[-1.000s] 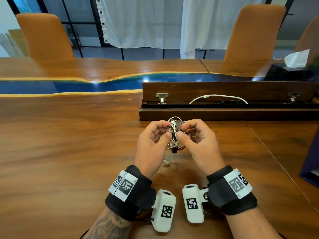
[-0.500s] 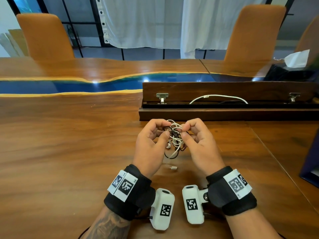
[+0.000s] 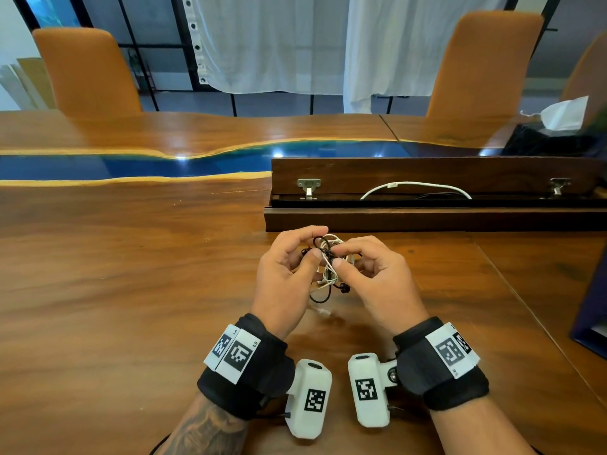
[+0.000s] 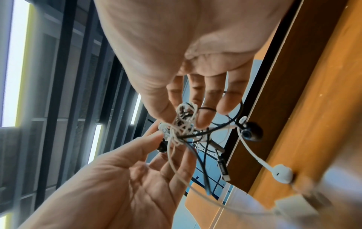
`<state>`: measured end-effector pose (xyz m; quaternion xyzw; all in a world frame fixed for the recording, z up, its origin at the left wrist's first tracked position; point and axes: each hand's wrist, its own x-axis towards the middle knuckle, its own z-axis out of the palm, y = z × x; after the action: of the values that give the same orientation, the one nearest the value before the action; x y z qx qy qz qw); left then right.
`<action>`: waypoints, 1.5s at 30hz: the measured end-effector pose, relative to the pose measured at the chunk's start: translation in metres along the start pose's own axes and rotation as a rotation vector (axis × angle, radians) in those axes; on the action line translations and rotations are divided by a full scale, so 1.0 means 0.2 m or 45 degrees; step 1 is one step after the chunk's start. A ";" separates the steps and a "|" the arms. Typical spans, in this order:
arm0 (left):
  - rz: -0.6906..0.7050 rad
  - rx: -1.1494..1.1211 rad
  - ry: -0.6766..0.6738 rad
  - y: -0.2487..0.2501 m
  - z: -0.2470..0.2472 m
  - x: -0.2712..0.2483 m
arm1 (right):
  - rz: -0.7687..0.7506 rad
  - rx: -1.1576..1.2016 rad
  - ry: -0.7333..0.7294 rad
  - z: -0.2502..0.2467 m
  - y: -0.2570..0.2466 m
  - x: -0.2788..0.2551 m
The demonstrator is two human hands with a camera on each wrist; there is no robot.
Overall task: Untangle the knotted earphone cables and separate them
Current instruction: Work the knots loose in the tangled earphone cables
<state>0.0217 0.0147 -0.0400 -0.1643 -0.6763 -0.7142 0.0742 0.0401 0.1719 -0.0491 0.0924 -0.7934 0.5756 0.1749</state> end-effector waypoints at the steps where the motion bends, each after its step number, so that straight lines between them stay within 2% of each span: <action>1: -0.019 -0.016 -0.012 0.00 0.00 0.00 | -0.005 -0.013 0.015 0.00 0.00 0.00; 5: -0.077 0.050 -0.035 0.00 0.02 -0.01 | -0.030 -0.095 0.062 0.00 0.01 0.00; 8: -0.107 0.102 0.011 -0.02 0.02 -0.01 | -0.042 -0.101 0.073 0.00 0.00 0.00; 12: -0.049 0.237 0.096 -0.03 0.00 0.00 | -0.039 -0.110 0.096 0.01 0.01 0.00; 20: -0.072 0.252 -0.026 -0.03 -0.01 0.00 | -0.023 -0.110 0.039 0.01 -0.01 0.00; 27: 0.071 0.398 -0.008 -0.03 -0.02 0.01 | -0.031 -0.072 -0.013 0.01 -0.03 -0.01; 36: 0.120 0.573 0.012 -0.05 -0.01 0.02 | 0.004 -0.176 0.228 0.02 -0.06 0.00; 45: -0.071 0.409 0.063 -0.05 -0.02 0.01 | 0.011 -0.130 0.454 0.01 -0.03 0.01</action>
<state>0.0151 0.0110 -0.0487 -0.1139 -0.7841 -0.6025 0.0963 0.0397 0.1677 -0.0435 -0.0237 -0.7784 0.5425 0.3149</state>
